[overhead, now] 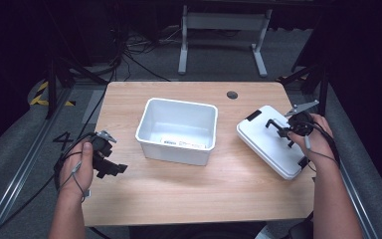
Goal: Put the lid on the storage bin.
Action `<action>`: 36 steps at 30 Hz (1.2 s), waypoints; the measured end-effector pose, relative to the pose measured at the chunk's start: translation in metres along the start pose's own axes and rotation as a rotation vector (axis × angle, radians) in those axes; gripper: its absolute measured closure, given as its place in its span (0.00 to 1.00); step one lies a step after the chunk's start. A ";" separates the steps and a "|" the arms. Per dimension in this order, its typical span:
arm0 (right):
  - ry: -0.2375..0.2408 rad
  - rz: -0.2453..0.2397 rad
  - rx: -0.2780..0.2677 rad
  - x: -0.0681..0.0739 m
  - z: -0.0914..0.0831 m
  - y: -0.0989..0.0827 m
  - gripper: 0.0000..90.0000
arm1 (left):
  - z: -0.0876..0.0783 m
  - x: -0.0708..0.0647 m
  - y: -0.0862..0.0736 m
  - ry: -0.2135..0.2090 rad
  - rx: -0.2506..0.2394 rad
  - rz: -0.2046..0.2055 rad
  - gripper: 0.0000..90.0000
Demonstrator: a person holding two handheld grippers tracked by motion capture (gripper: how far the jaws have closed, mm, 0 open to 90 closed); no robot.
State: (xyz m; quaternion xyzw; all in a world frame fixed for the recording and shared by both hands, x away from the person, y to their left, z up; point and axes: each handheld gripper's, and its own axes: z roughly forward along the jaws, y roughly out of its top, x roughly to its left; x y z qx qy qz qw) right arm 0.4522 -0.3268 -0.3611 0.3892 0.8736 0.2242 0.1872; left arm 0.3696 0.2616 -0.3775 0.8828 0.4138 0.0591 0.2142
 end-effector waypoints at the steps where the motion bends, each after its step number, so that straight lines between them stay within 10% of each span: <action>1: -0.004 -0.004 -0.003 0.001 -0.001 0.001 0.94 | 0.000 0.000 0.000 0.002 0.002 0.000 0.20; 12: -0.008 -0.078 -0.006 0.003 -0.029 0.026 0.93 | -0.002 -0.001 0.003 0.011 0.000 0.020 0.20; 36: 0.012 -0.064 0.011 -0.001 -0.061 0.058 0.94 | -0.003 0.000 0.004 0.000 -0.014 0.016 0.20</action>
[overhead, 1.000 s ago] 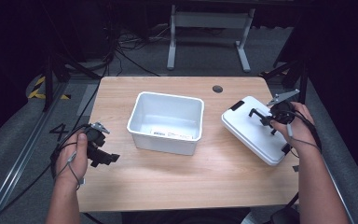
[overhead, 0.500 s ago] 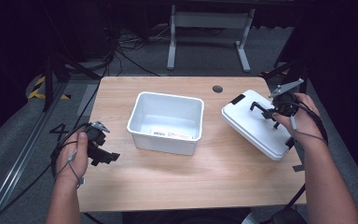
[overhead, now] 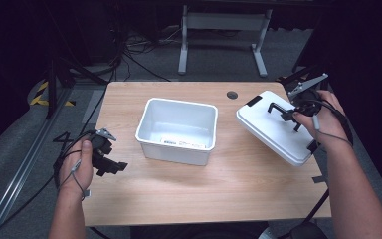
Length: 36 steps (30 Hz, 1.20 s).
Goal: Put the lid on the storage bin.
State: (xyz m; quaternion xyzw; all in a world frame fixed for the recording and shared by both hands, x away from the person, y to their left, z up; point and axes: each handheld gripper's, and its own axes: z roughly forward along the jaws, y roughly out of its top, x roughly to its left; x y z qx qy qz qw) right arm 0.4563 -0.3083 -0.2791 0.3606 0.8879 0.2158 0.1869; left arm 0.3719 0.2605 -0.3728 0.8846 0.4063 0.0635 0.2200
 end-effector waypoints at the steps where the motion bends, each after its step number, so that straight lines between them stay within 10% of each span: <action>1: 0.003 0.000 0.001 0.000 -0.001 0.002 0.94 | 0.000 0.000 0.000 -0.001 0.000 0.000 0.20; 36: 0.104 -0.174 -0.084 0.036 -0.008 0.088 0.94 | -0.010 -0.003 -0.020 0.016 -0.016 -0.034 0.20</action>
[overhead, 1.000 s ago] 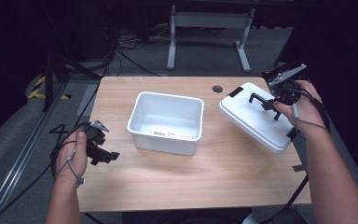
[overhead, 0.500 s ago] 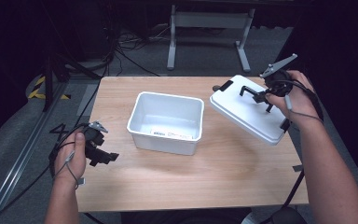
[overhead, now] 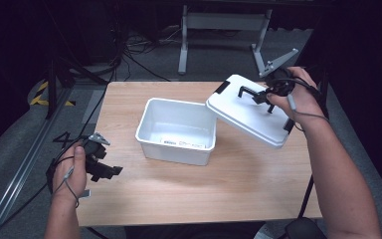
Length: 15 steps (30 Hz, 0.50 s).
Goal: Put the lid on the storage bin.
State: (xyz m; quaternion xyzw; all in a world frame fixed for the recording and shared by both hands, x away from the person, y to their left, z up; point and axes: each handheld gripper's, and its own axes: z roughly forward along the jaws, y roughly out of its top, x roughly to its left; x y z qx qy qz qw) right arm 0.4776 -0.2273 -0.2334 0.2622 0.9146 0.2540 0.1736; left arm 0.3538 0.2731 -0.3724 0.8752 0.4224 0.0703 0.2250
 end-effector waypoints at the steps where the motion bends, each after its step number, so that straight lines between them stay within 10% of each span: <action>1: 0.008 -0.004 -0.002 0.002 0.002 0.003 0.94 | -0.001 0.000 -0.001 0.001 0.003 -0.004 0.20; 15: 0.068 -0.083 -0.035 0.026 0.029 0.038 0.94 | -0.001 0.000 -0.001 0.000 0.003 -0.004 0.20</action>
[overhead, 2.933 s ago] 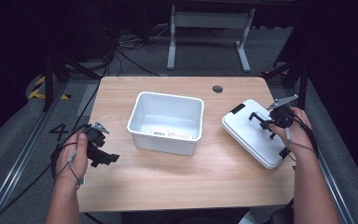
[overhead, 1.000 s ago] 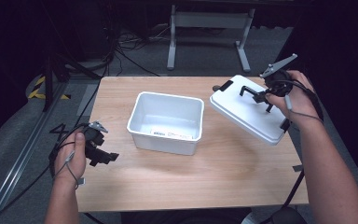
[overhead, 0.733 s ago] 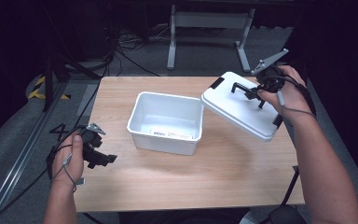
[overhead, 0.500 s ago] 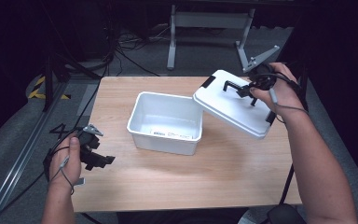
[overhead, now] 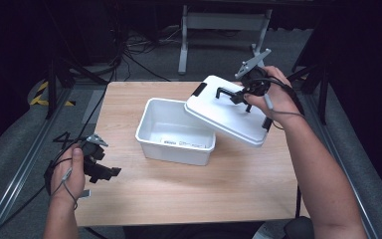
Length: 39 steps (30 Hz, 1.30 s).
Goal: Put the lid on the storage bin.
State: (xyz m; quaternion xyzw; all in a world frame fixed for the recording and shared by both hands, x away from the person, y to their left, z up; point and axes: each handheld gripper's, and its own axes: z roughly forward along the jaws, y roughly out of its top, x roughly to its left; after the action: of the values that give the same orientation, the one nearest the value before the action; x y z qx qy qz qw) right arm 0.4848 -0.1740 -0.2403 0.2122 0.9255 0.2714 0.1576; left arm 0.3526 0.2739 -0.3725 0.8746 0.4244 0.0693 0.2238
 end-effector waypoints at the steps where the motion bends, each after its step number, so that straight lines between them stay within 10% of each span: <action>1: 0.001 -0.003 0.003 0.001 0.001 0.003 0.94 | 0.000 0.000 0.002 -0.002 0.000 0.006 0.20; 39: 0.149 -0.200 -0.014 0.052 0.074 0.082 0.94 | -0.002 0.009 0.012 -0.020 -0.039 0.031 0.20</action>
State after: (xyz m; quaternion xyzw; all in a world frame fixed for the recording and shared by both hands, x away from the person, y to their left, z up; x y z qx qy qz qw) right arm 0.4959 -0.0543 -0.2622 0.0972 0.9492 0.2758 0.1163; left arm 0.3660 0.2755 -0.3659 0.8773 0.4070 0.0720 0.2440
